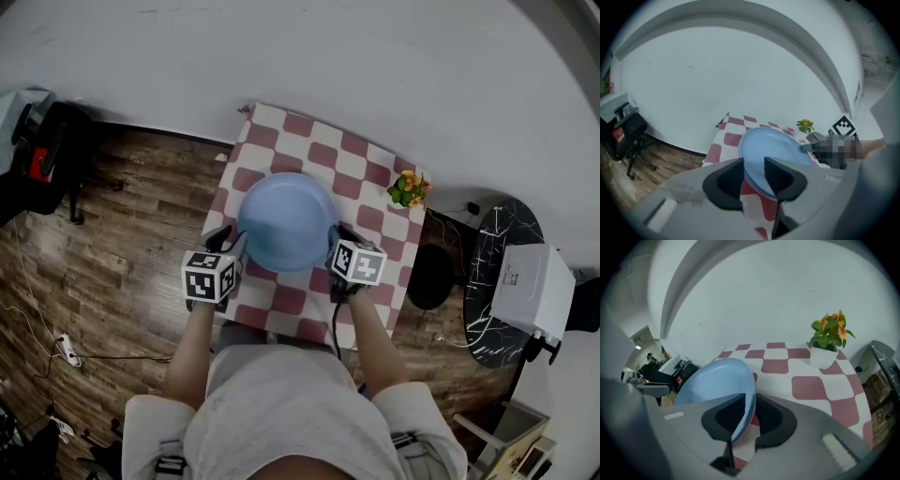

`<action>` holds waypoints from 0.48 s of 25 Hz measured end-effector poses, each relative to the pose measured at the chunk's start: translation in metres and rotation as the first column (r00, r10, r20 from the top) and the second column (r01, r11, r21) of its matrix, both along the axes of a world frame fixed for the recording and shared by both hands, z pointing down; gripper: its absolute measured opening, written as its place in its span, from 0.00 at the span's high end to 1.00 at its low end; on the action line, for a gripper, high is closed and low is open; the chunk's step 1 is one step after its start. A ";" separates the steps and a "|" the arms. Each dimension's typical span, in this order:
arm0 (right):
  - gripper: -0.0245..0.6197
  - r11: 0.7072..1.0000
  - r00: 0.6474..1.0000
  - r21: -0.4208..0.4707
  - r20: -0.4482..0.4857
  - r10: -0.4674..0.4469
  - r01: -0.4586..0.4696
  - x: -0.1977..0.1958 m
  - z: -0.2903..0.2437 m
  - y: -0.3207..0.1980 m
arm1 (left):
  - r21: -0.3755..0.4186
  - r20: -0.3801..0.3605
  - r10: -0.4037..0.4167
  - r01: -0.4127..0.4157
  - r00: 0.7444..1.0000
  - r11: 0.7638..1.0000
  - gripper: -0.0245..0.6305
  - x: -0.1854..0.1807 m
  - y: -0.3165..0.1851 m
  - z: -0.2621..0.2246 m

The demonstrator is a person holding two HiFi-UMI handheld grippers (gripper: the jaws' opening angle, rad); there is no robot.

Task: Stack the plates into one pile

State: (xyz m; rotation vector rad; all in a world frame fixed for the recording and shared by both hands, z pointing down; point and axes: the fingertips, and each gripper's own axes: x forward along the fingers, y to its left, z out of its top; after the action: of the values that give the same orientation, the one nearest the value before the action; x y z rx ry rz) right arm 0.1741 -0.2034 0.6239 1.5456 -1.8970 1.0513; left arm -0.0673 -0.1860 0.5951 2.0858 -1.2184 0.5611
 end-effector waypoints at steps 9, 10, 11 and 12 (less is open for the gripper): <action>0.96 0.980 0.999 0.194 0.034 -0.041 0.034 -0.007 -0.063 -0.006 | 0.267 0.012 -0.022 0.018 1.000 0.964 0.96 0.003 -0.018 -0.073; 0.96 0.974 0.998 0.221 0.034 -0.055 0.046 -0.009 -0.072 -0.006 | 0.293 0.009 -0.023 0.019 1.000 0.956 0.96 0.004 -0.018 -0.083; 0.96 0.967 0.997 0.248 0.028 -0.072 0.063 -0.011 -0.081 -0.006 | 0.318 0.008 -0.023 0.019 1.000 0.948 0.96 0.005 -0.019 -0.093; 0.96 0.958 0.996 0.275 0.018 -0.090 0.081 -0.012 -0.091 -0.005 | 0.343 0.007 -0.023 0.019 1.000 0.939 0.96 0.007 -0.019 -0.102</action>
State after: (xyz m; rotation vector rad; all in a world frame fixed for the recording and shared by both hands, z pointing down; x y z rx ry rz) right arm 0.1619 -0.2086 0.5331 1.5830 -2.1841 0.8047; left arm -0.0601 -0.2047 0.4927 2.3548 -1.4258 0.3687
